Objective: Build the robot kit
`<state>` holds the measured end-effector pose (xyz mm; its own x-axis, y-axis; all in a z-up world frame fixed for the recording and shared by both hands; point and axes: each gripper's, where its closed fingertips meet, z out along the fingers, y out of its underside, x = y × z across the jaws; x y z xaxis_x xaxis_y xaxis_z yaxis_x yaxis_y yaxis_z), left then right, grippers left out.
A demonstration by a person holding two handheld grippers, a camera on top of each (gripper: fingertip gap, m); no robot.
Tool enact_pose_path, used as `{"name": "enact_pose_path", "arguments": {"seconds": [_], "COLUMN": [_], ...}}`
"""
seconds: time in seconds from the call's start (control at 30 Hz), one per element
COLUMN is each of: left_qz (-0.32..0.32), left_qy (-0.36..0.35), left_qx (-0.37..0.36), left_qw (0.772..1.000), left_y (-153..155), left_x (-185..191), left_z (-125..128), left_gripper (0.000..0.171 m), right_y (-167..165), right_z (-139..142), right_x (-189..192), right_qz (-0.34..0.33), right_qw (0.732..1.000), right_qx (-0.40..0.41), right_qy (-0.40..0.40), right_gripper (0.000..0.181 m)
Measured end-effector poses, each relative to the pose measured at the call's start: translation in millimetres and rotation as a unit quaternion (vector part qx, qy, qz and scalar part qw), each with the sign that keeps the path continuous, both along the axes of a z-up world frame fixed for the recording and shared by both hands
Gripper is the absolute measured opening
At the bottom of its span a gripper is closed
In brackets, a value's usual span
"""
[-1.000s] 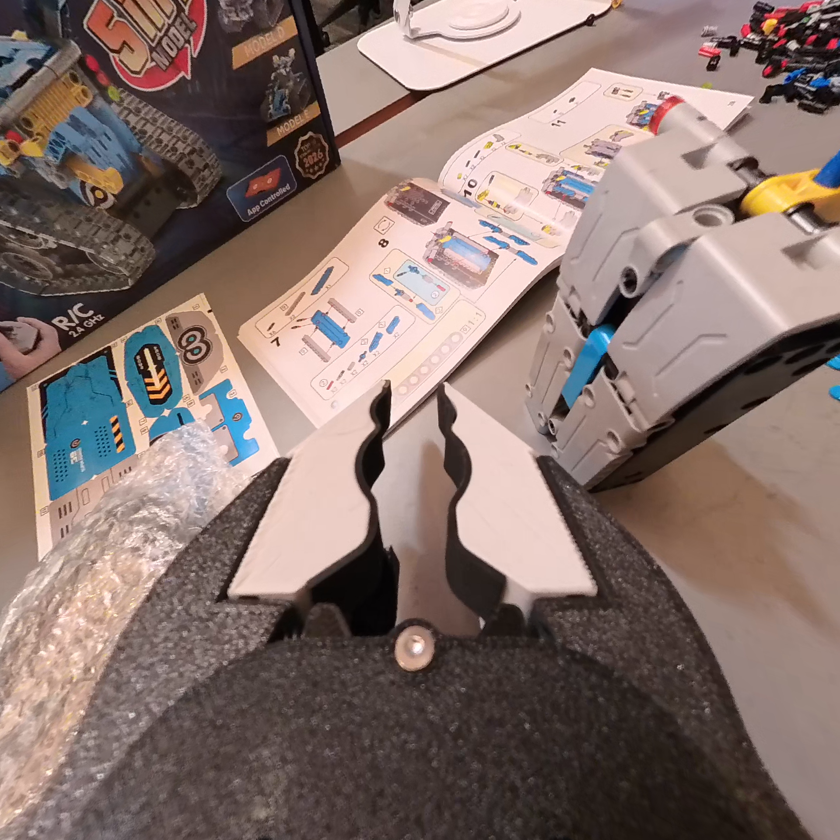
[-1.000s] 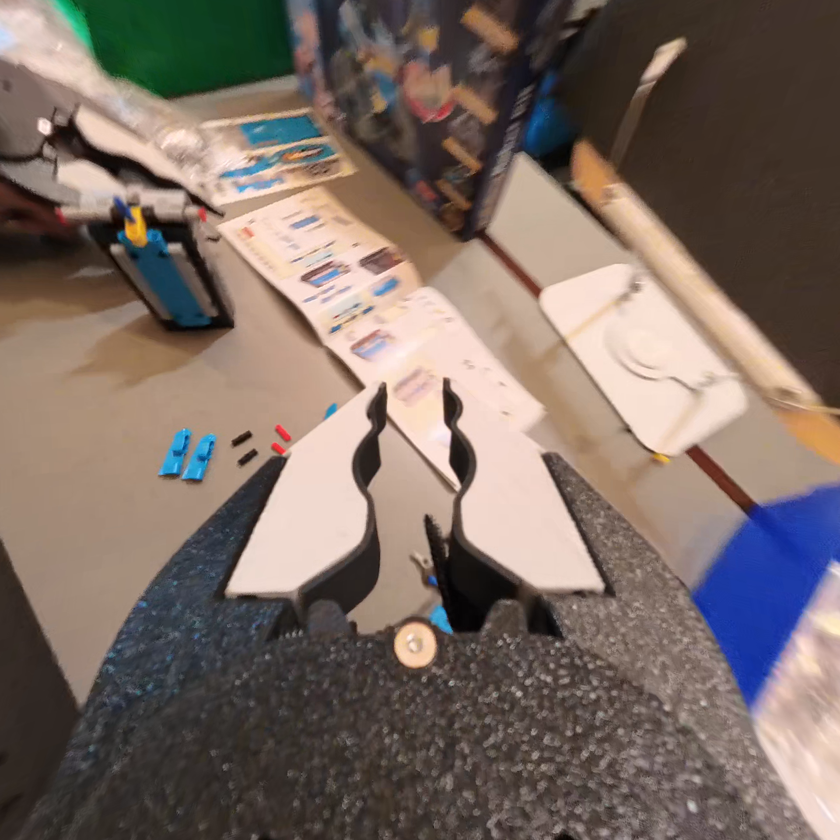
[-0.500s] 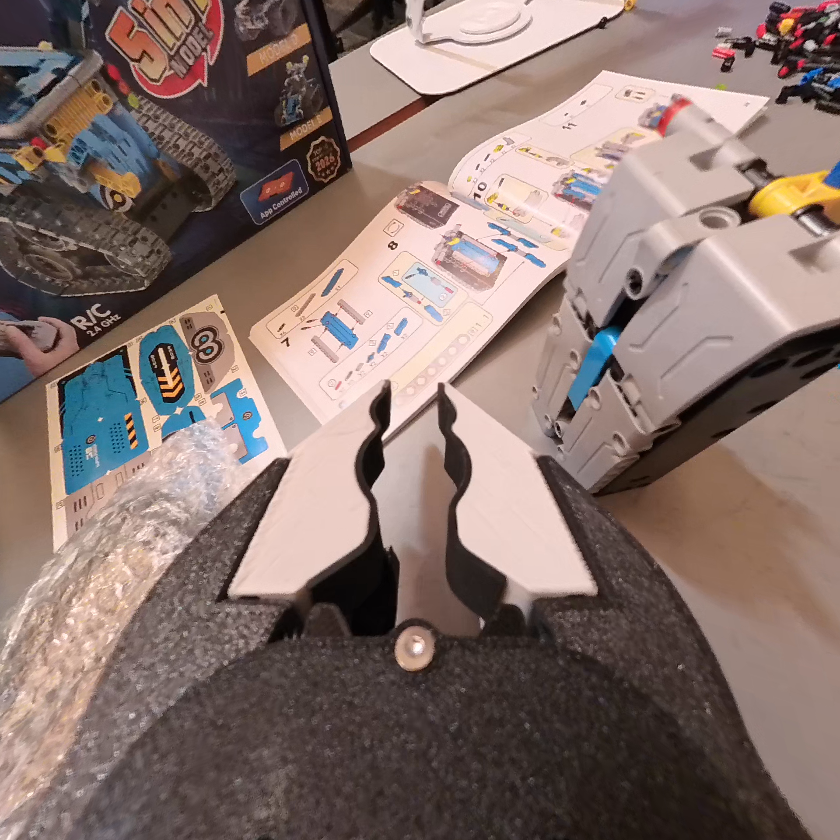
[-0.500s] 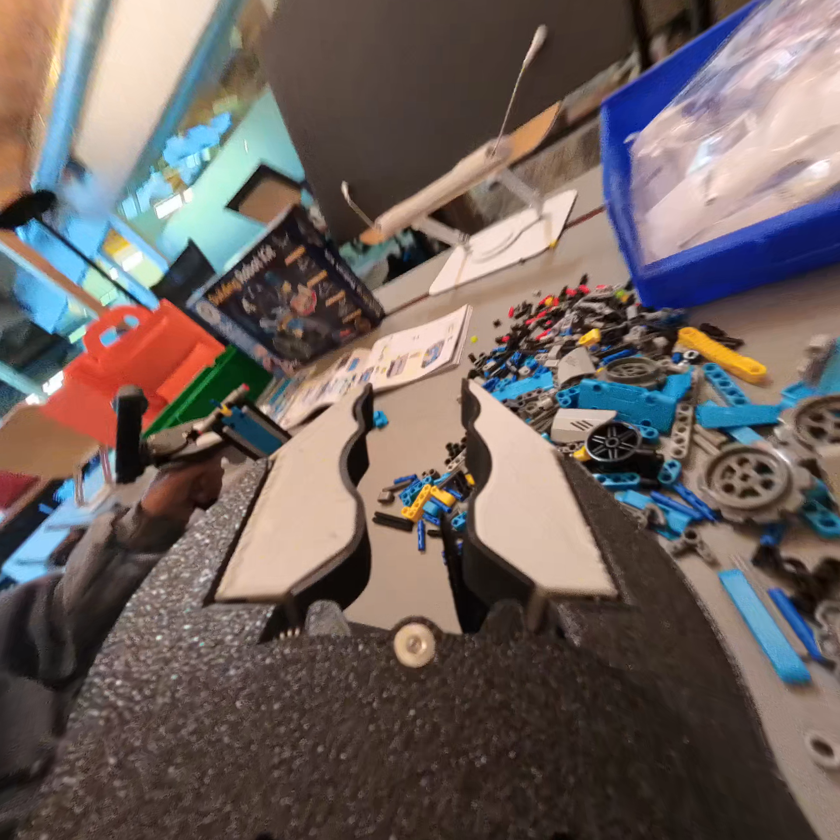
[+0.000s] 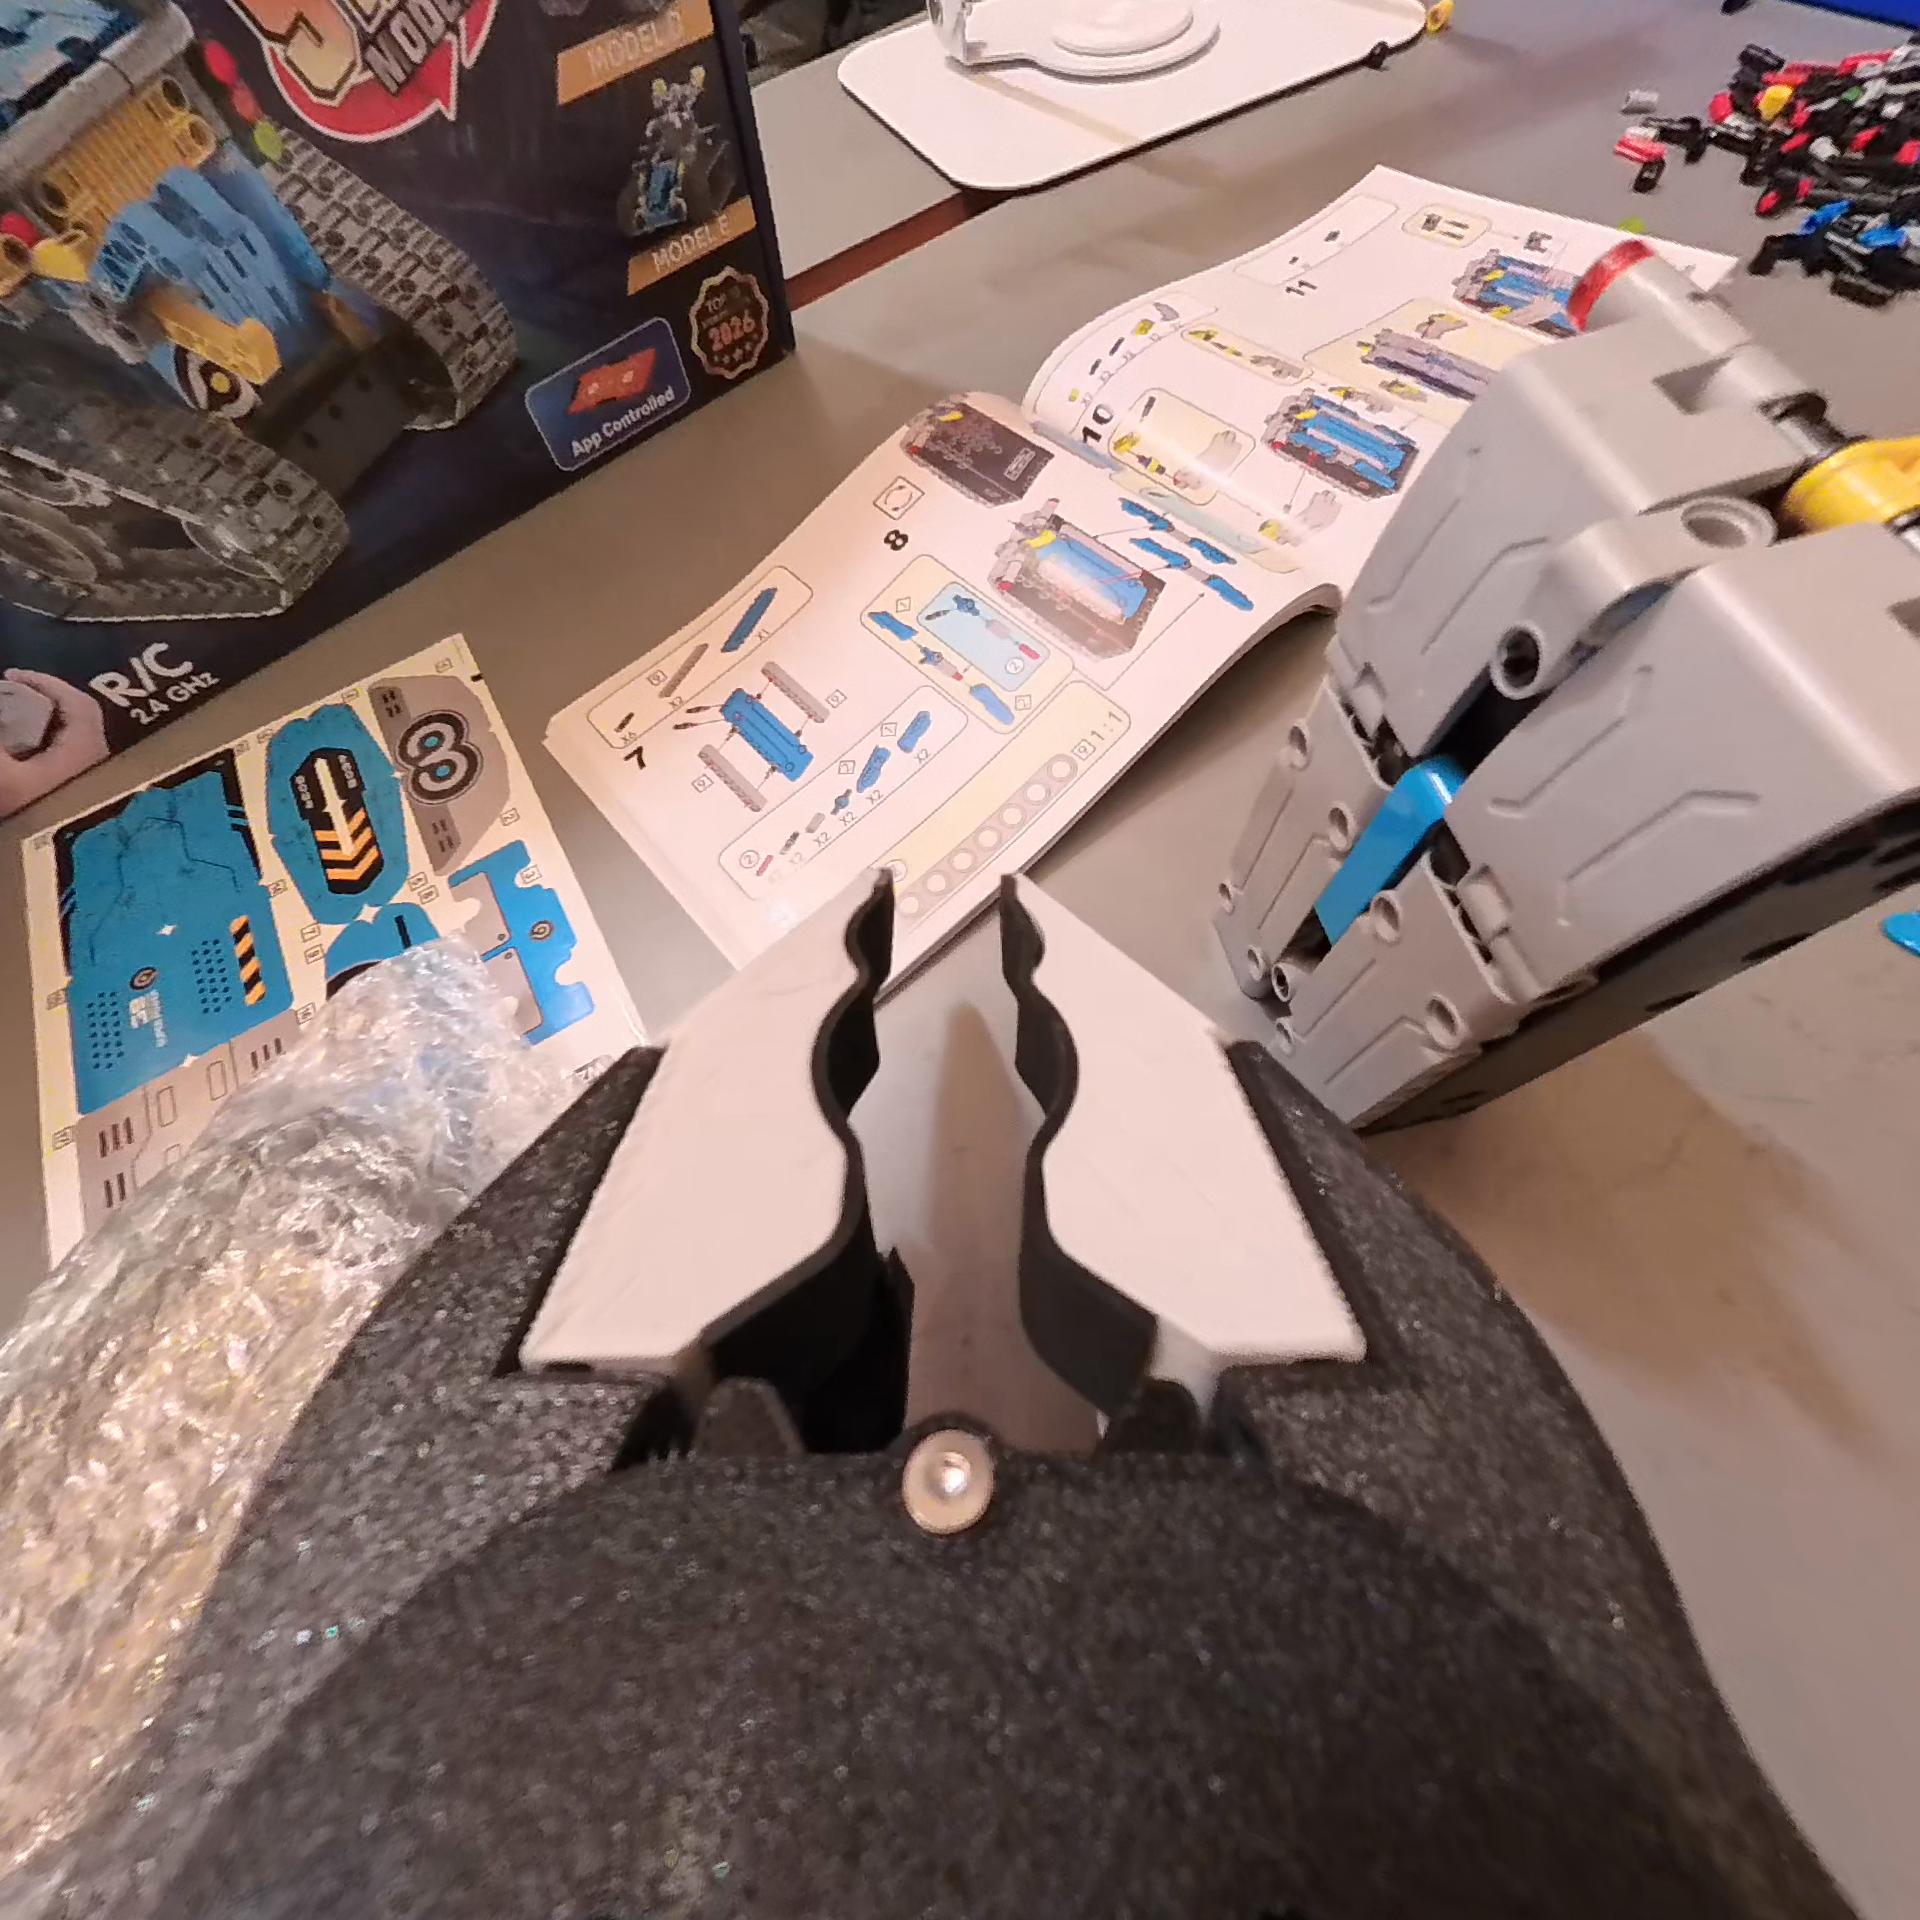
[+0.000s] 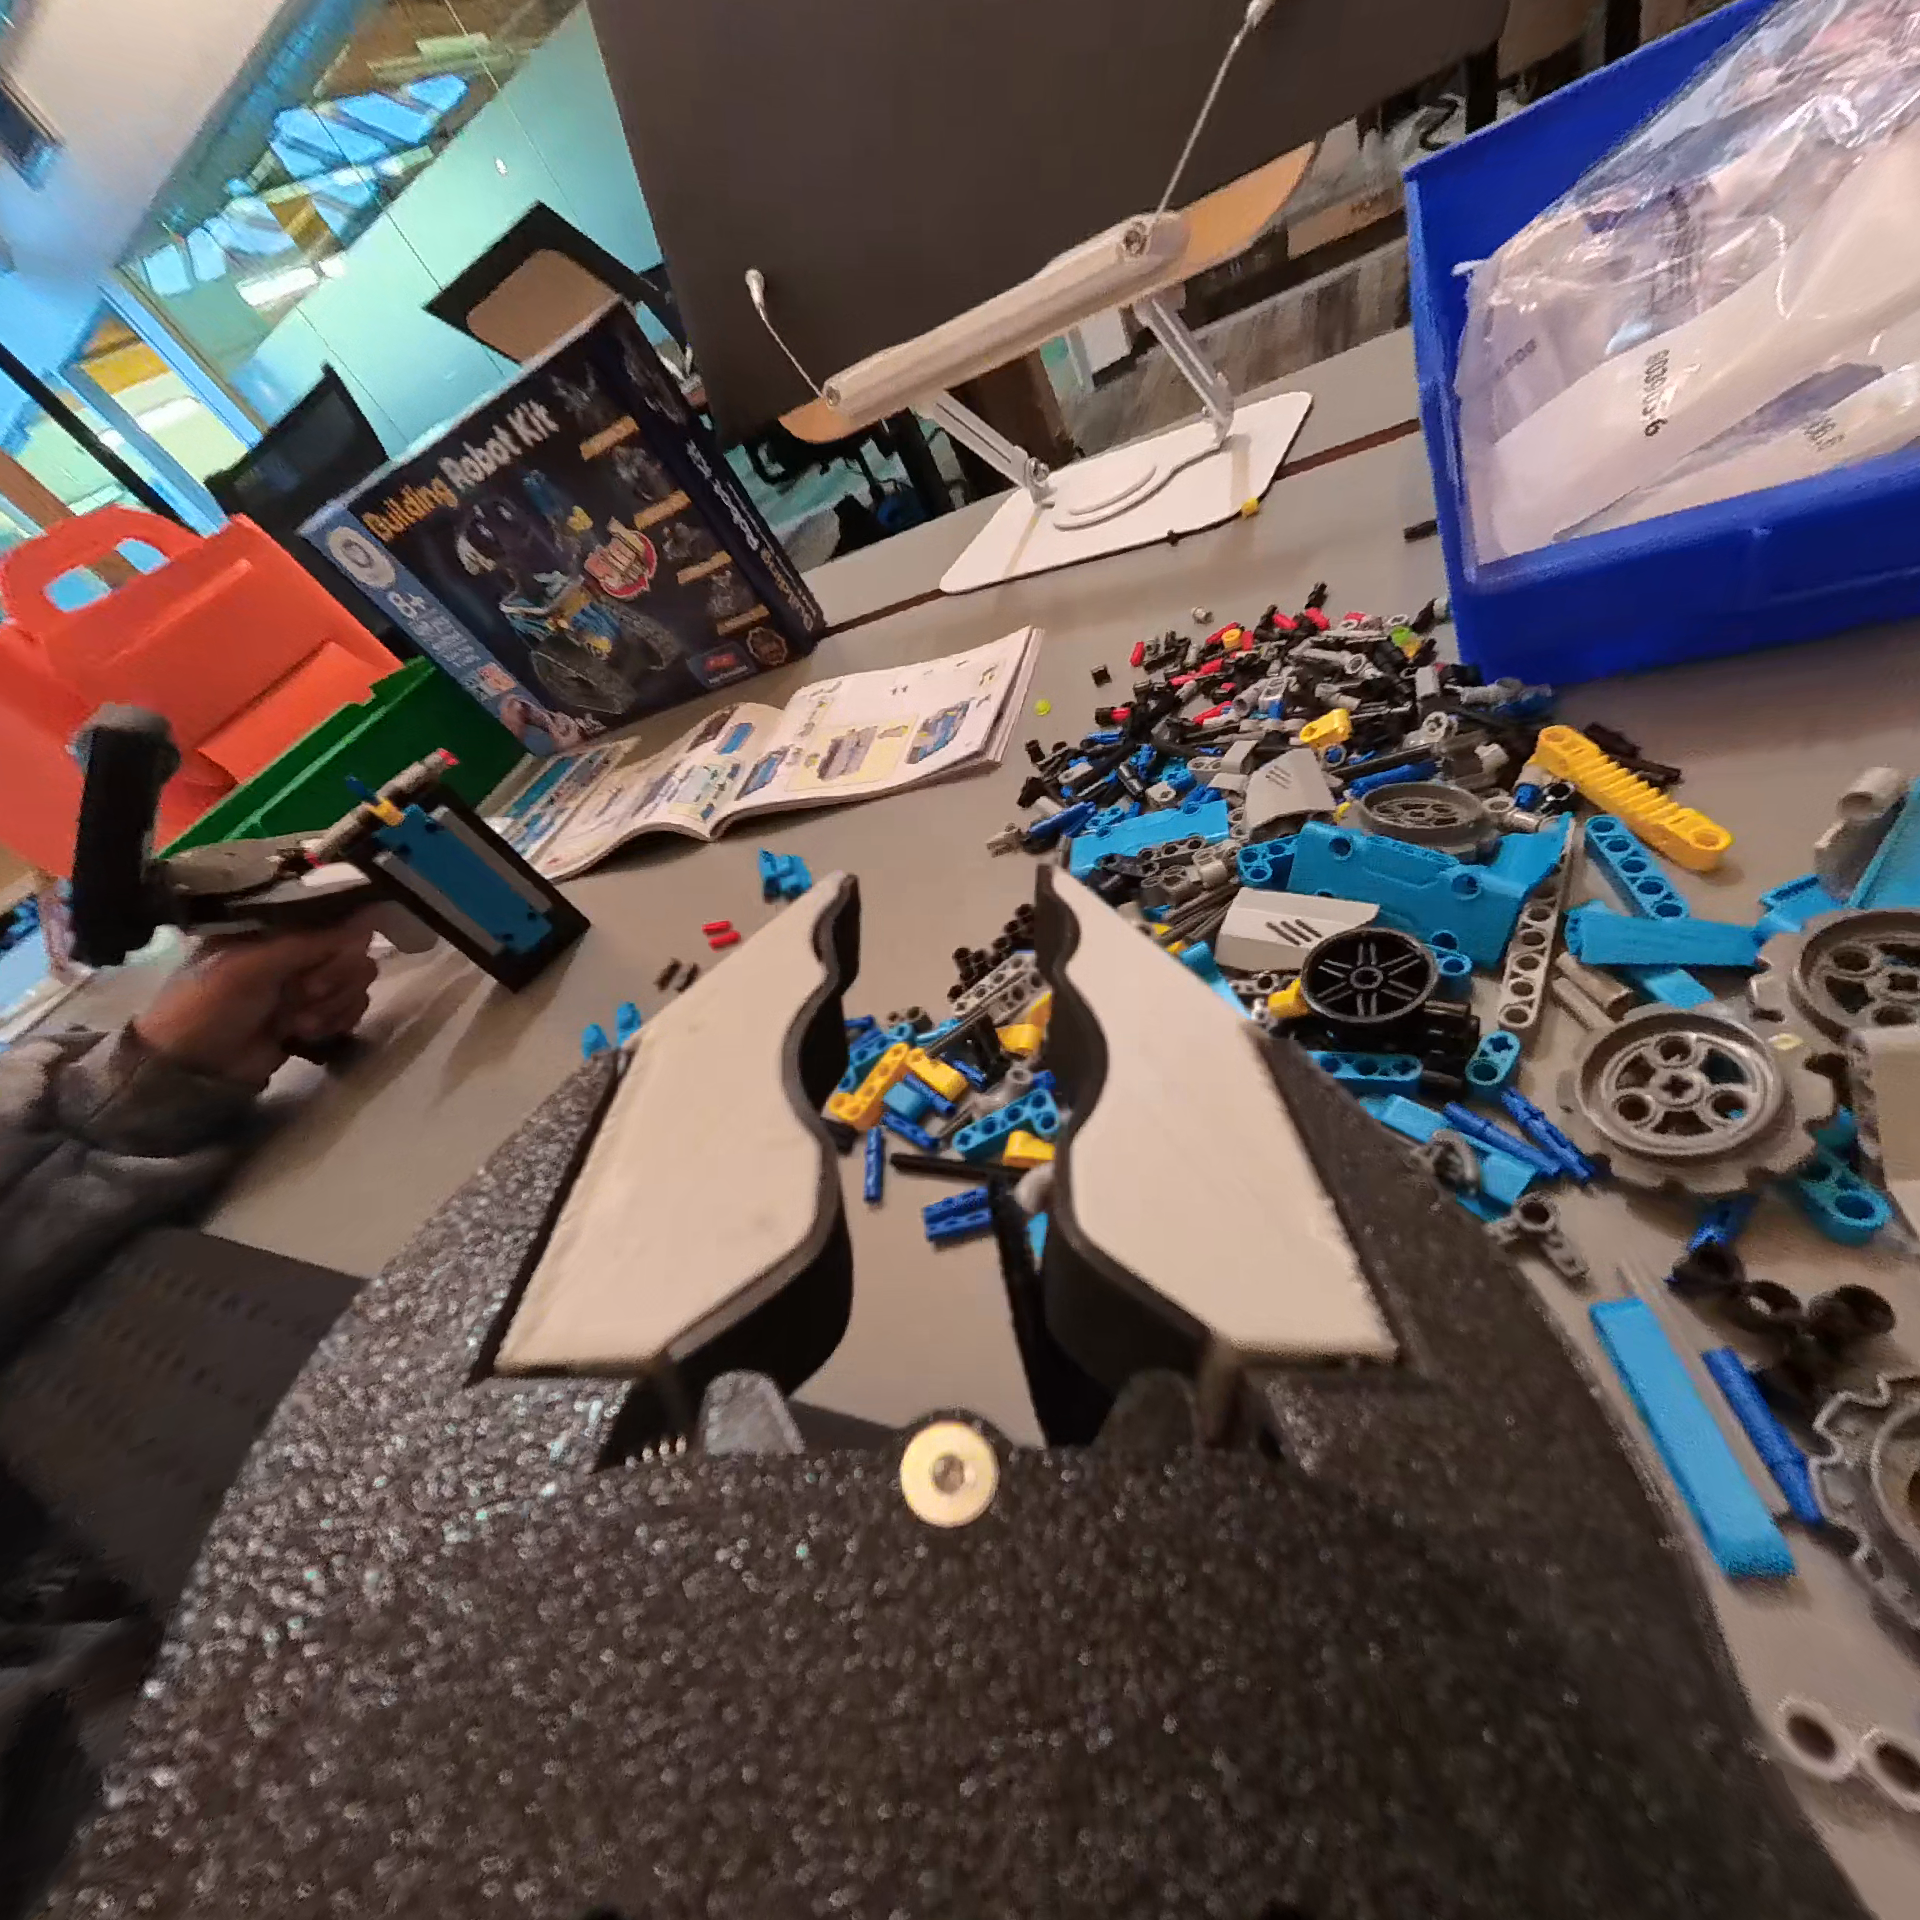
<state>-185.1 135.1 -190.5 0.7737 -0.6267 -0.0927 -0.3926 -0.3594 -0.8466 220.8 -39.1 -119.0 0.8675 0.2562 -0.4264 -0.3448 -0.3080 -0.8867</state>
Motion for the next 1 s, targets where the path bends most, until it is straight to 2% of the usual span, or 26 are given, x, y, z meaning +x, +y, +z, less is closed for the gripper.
{"name": "enact_pose_path", "arguments": {"seconds": [0.13, 0.27, 0.33, 0.4, 0.43, 0.53, 0.6, 0.63, 0.67, 0.77, 0.9, 1.0], "left_qz": [-0.005, -0.01, -0.015, -0.018, -0.019, -0.022, -0.024, -0.025, -0.025, -0.025, -0.026, -0.027], "left_qy": [0.008, -0.003, -0.007, -0.007, -0.006, -0.002, -0.003, -0.004, -0.006, -0.015, -0.02, -0.02], "left_qx": [-0.001, -0.012, -0.019, -0.021, -0.02, -0.019, -0.021, -0.024, -0.027, -0.036, -0.047, -0.048], "left_qw": [1.0, 1.0, 1.0, 1.0, 1.0, 1.0, 0.999, 0.999, 0.999, 0.999, 0.998, 0.998], "left_y": [-1, -2, -4, -4, -5, -5, -5, -5, -5, -5, -4, -5], "left_x": [1, 2, 3, 3, 3, 4, 5, 5, 5, 5, 5, 5], "left_z": [-2, -3, -3, -4, -4, -4, -5, -5, -6, -6, -8, -8], "left_gripper": [0.02, 0.021, 0.021, 0.021, 0.021, 0.021, 0.021, 0.021, 0.021, 0.021, 0.022, 0.022], "right_y": [17, 41, 58, 78, 87, 115, 136, 145, 153, 163, 156, 152], "right_z": [-9, 5, 17, 18, 13, -15, -34, -43, -52, -77, -75, -76], "right_x": [-3, -1, 4, 7, 6, 2, -3, -3, 1, 19, 38, 49], "right_qz": [0.006, -0.001, -0.014, -0.022, -0.013, 0.02, 0.046, 0.055, 0.055, 0.027, -0.015, -0.026], "right_qw": [0.999, 0.998, 0.992, 0.978, 0.968, 0.943, 0.935, 0.932, 0.928, 0.921, 0.937, 0.938], "right_qx": [-0.026, -0.015, 0.01, 0.005, -0.016, -0.109, -0.147, -0.165, -0.181, -0.232, -0.225, -0.24], "right_qy": [-0.027, -0.065, -0.128, -0.209, -0.249, -0.313, -0.319, -0.319, -0.322, -0.312, -0.266, -0.248], "right_gripper": [0.033, 0.047, 0.057, 0.066, 0.067, 0.048, 0.044, 0.037, 0.032, 0.032, 0.019, 0.019]}}
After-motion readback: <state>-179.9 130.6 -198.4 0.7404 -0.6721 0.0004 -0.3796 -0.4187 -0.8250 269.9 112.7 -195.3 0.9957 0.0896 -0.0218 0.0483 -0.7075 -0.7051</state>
